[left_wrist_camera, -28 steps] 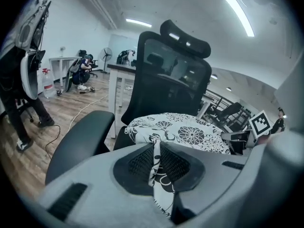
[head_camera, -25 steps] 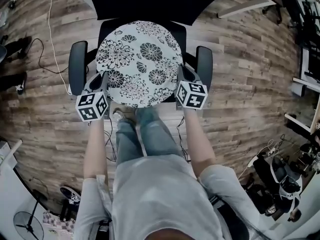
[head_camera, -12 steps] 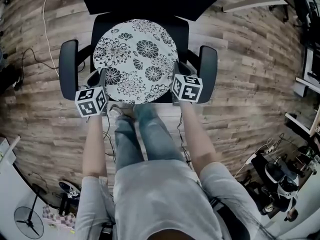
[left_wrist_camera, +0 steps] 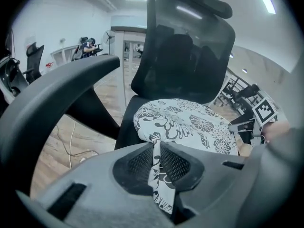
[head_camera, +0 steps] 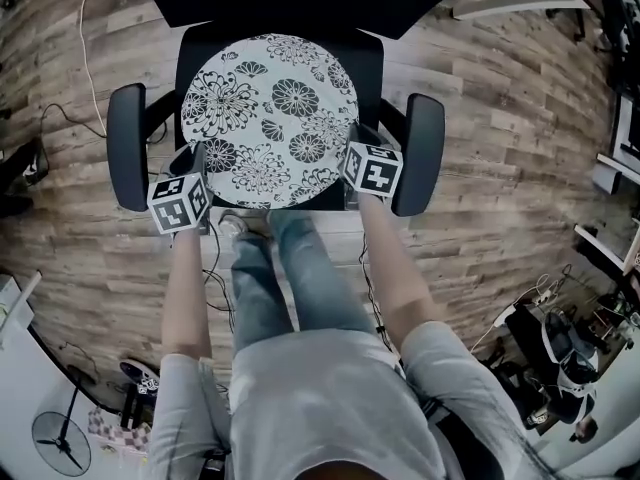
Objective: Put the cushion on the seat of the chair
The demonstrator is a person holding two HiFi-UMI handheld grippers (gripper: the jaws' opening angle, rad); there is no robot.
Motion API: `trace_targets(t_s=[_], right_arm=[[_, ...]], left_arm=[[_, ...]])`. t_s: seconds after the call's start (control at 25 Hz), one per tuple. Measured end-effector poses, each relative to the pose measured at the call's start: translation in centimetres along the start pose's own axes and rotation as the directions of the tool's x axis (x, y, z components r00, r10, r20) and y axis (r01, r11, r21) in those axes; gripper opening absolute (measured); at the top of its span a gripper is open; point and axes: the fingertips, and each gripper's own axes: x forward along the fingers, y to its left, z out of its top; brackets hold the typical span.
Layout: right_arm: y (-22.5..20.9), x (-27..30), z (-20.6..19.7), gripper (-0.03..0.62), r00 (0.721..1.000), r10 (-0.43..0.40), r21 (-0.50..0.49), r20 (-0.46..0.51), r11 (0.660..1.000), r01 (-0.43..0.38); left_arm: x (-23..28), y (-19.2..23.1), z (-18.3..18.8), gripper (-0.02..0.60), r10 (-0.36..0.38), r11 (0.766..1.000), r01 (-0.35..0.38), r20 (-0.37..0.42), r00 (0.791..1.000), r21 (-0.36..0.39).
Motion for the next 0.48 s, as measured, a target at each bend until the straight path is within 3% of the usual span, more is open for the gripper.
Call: trace_targets(t_s=[0.28,0.48], right_arm=[[-0.6,2.0,-2.0,0.017,0.999,-0.019,0.004,-0.051,1.000,0.019],[-0.6,1.8,-1.5,0.018,0.999,-0.030,0.022,-0.012,0.999,0.031]], left_arm=[[1.4,1.4,-2.1,0.035,0.009,1.000,-0.008,-0.063,0.998,0.024],[0.8,1.7,-1.5,0.097,0.021,1.000,-0.021,0.001,1.000,-0.002]])
